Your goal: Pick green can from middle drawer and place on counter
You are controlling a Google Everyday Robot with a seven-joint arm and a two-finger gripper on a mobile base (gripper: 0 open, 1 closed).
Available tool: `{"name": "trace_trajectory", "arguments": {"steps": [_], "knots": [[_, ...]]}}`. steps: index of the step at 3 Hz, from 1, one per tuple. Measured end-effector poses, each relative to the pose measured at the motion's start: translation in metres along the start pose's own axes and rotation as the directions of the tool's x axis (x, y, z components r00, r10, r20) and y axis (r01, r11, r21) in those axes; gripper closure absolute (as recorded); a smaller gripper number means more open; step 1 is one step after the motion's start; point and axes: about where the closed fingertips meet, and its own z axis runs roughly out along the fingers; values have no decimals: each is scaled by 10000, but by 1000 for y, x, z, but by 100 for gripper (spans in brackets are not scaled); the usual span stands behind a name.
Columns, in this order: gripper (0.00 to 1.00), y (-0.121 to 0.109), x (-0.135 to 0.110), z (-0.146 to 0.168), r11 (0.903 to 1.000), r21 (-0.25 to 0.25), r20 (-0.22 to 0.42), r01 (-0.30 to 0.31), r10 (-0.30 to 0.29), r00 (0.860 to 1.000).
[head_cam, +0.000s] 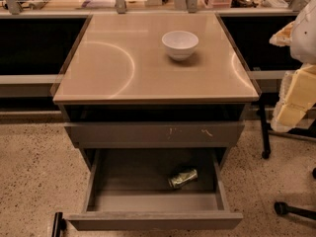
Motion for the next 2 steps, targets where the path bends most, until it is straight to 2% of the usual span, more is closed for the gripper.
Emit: {"name": "trace_trajectory", "arguments": {"steps": [1,2], "knots": [[0,0,0,0,10000,2,0,0,0,10000],[0,3,1,6,9996,279,-28,81,-80,10000]]}}
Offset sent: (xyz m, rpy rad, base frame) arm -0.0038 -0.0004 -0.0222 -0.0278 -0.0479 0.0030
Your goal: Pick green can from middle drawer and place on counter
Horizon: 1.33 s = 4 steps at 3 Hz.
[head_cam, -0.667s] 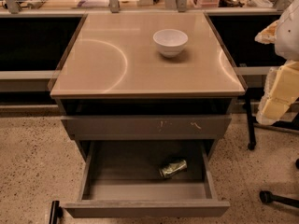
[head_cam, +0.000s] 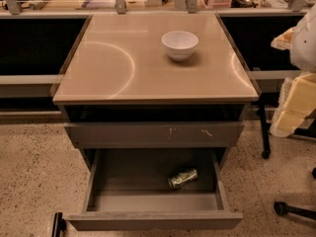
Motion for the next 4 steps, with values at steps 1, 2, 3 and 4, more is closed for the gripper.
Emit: {"name": "trace_trajectory", "arguments": {"steps": [1,2,3,4], "knots": [[0,18,18,47,9988,-319,615,-374,393,9973],[0,40,37,124,9937,-831,1336,-751,858,9873],[0,53,44,200,9850,-1221,2393,-1218,1483,9596],[0,33,42,208,9873,-627,2630,-1458,1573,9519]]}}
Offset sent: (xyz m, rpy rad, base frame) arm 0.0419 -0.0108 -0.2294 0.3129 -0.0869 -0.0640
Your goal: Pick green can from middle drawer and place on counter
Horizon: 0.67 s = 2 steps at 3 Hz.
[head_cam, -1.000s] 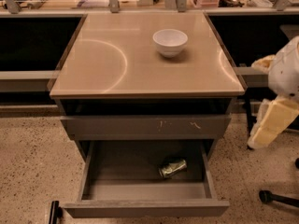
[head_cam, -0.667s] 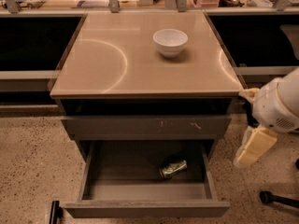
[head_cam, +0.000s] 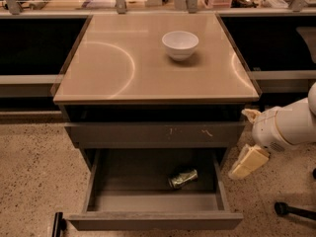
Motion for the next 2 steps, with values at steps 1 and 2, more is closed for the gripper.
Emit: {"name": "trace_trajectory", "arguments": {"steps": [1,2], "knots": [[0,8,9,5,9990,8,20,-437,437,9990],[0,25,42,35,9831,-479,388,-1766,1785,9832]]}}
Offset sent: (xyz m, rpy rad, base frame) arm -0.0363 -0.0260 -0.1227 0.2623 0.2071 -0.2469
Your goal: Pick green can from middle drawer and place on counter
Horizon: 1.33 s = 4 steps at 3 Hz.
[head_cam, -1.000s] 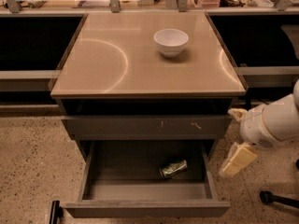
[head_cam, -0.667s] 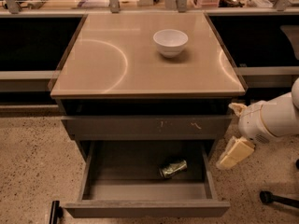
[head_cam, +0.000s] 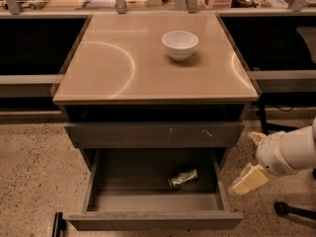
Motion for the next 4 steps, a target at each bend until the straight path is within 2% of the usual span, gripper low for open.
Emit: {"name": "trace_trajectory", "arguments": {"steps": [1,2,3,4], "knots": [[0,11,29,37,9930,-655,497,-987,1020,9935],[0,16,41,80,9822,-1451,950,-1194,1340,9864],[0,13,40,127,9684,-2290,1352,-993,1326,9819],[0,7,30,167,9580,-2761,1720,-779,1290,9766]]}}
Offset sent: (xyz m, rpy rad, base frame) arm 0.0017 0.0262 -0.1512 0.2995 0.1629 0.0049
